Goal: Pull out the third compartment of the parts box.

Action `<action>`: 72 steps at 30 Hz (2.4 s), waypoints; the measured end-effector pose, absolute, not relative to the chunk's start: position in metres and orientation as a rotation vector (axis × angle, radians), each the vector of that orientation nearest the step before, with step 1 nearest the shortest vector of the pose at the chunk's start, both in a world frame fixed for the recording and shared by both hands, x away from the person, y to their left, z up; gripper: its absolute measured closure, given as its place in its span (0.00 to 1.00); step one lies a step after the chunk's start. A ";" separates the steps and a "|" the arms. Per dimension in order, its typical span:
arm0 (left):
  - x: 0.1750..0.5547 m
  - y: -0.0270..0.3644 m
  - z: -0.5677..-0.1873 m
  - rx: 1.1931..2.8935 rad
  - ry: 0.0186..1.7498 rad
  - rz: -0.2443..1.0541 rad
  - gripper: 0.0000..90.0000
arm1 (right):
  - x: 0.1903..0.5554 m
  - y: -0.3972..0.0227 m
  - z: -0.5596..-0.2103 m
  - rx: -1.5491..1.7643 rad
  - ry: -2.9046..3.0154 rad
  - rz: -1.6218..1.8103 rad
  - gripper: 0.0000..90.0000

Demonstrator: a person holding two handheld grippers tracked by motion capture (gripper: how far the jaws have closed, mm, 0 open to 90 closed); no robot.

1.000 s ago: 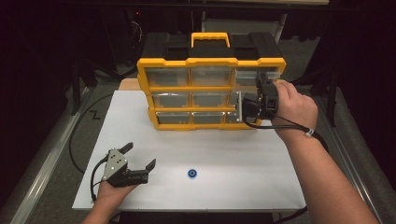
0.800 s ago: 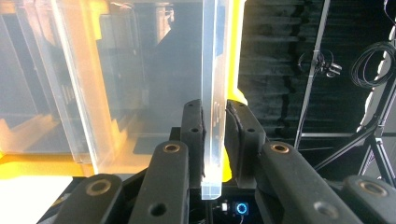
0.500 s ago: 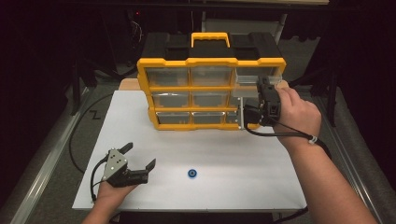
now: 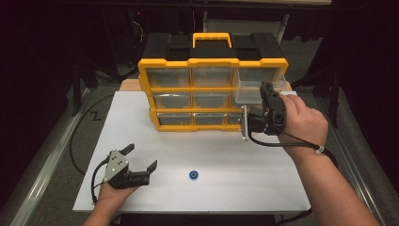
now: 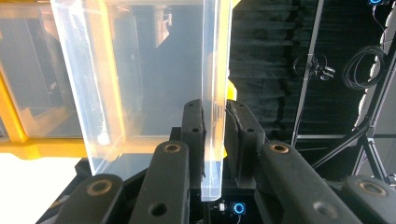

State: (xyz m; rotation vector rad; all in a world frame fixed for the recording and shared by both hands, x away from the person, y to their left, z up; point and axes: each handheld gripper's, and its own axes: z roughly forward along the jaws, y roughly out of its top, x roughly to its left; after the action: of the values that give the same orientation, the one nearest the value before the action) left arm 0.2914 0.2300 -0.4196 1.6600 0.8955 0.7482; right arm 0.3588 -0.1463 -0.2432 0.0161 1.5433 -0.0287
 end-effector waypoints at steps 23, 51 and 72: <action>0.291 0.229 -0.420 1.663 0.893 0.748 0.03 | 0.339 -0.147 -0.244 0.015 1.526 -0.013 0.90; 0.291 0.229 -0.420 1.655 0.895 0.752 0.03 | 0.319 -0.143 -0.263 -0.005 1.550 0.041 0.77; 0.291 0.230 -0.419 1.645 0.889 0.756 0.03 | 0.313 -0.137 -0.321 -0.045 1.620 0.061 0.68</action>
State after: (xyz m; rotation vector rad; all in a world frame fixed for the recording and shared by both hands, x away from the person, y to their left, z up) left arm 0.2908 0.2301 -0.4193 1.6445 0.8888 0.7562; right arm 0.3125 -0.1366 -0.3214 -0.0454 1.6204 0.0606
